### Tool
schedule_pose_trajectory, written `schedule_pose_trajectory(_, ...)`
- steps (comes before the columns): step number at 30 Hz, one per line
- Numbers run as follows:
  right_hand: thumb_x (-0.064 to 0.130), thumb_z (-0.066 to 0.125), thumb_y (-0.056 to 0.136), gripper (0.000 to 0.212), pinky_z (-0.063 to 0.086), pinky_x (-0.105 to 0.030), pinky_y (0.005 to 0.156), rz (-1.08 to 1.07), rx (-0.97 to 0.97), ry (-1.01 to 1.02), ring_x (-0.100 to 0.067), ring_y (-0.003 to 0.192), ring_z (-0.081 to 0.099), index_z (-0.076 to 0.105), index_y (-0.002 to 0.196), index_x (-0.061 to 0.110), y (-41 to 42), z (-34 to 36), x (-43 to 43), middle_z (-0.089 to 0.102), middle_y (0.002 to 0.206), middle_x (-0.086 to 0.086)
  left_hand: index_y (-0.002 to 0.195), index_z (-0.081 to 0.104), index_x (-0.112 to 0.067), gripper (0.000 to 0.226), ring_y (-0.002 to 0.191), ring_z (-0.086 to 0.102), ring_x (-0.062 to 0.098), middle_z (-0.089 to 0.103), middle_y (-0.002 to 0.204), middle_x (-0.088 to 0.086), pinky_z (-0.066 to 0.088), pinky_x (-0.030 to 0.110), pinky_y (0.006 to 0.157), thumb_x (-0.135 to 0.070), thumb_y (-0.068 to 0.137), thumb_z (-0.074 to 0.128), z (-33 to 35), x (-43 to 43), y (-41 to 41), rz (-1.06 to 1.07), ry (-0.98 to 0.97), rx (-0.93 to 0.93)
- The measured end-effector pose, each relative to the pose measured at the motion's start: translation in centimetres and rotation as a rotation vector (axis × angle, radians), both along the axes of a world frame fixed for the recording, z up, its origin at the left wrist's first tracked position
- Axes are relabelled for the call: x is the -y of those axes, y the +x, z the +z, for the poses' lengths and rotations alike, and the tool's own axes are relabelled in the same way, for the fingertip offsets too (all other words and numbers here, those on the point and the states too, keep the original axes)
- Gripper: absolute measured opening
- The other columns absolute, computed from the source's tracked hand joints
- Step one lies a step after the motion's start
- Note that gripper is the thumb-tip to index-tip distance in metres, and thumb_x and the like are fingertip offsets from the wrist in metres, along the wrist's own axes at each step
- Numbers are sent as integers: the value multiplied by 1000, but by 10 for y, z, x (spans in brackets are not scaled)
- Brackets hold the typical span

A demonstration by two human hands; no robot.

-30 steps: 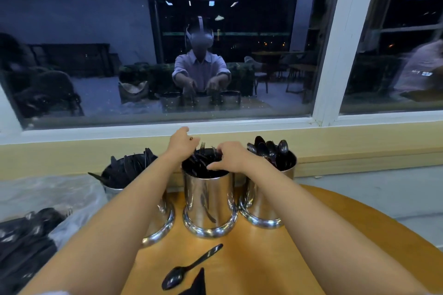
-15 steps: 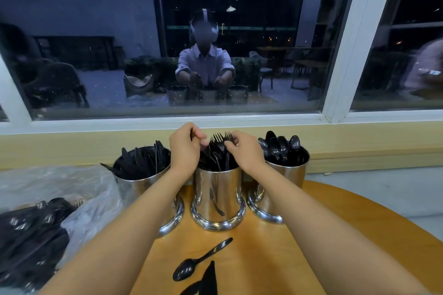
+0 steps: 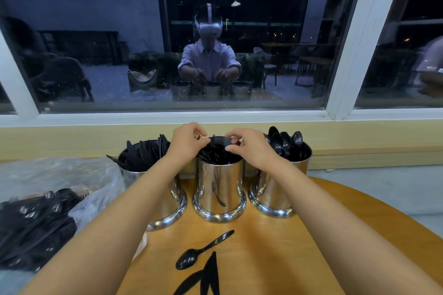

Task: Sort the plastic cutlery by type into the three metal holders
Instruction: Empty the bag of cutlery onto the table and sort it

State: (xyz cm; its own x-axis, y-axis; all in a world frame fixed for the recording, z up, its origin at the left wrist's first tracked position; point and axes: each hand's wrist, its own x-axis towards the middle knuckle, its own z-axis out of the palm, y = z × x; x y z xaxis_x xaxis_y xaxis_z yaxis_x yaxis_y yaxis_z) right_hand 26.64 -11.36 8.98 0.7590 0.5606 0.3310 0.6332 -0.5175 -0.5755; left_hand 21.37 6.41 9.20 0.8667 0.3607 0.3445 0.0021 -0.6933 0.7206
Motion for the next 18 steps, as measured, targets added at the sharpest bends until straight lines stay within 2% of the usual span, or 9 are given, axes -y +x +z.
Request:
schedule_pose_trajectory(3,24,67,91,32,37,-22,78,17,28,-90,0,70,45,65,122,16,3,-15,-3,64,107,-1,74,60,-17,23,70,58,14,62,73,0,45,18,62,-17,78,82,2,5,-5,35,-42,157)
schedule_pose_trajectory(6,23,66,91,29,37,-22,78,-9,44,-33,3,68,43,66,119,16,6,-22,-4,61,103,3,69,68,-9,21,67,60,18,68,70,9,50,33,71,-22,81,79,9,11,-8,6,-20,257)
schedule_pose_trajectory(8,21,66,91,27,38,-23,78,-5,46,-8,3,67,43,66,117,15,6,-24,-3,60,99,5,68,70,-6,31,68,57,21,66,69,13,49,42,74,-31,87,73,11,8,-6,17,118,164)
schedule_pose_trajectory(9,20,66,91,26,39,-23,77,-5,42,0,3,67,44,67,116,14,7,-24,-3,60,97,5,72,73,-8,31,74,59,22,69,75,11,49,42,74,-33,89,70,14,5,-5,27,195,77)
schedule_pose_trajectory(11,18,66,91,25,40,-22,77,-2,27,17,2,67,45,68,115,13,7,-24,-2,60,95,4,89,78,-7,26,84,62,23,74,91,10,48,36,73,-28,94,65,19,1,-7,9,268,-105)
schedule_pose_trajectory(13,17,66,91,25,40,-19,76,-2,4,47,2,68,47,67,115,12,6,-23,-1,61,94,4,98,77,-3,21,87,62,23,73,95,9,42,29,74,-17,97,61,23,-2,-9,-32,278,-182)
schedule_pose_trajectory(14,16,65,91,25,40,-16,74,-4,-4,67,1,68,48,67,115,12,5,-22,0,61,95,4,99,76,-2,18,90,63,23,72,95,9,43,28,77,-12,96,61,27,-2,-12,-35,280,-139)
schedule_pose_trajectory(16,17,64,93,22,39,-10,69,-28,4,113,-1,70,50,67,114,12,2,-20,4,61,97,5,97,76,-3,12,87,62,19,71,94,8,47,28,83,-9,92,67,39,-1,-19,8,281,120)
schedule_pose_trajectory(18,17,61,94,19,39,-9,68,-74,38,171,-2,74,52,68,112,14,-2,-15,8,61,98,8,89,73,-4,6,78,57,14,66,85,4,47,22,76,-9,87,71,56,1,-28,53,270,438)
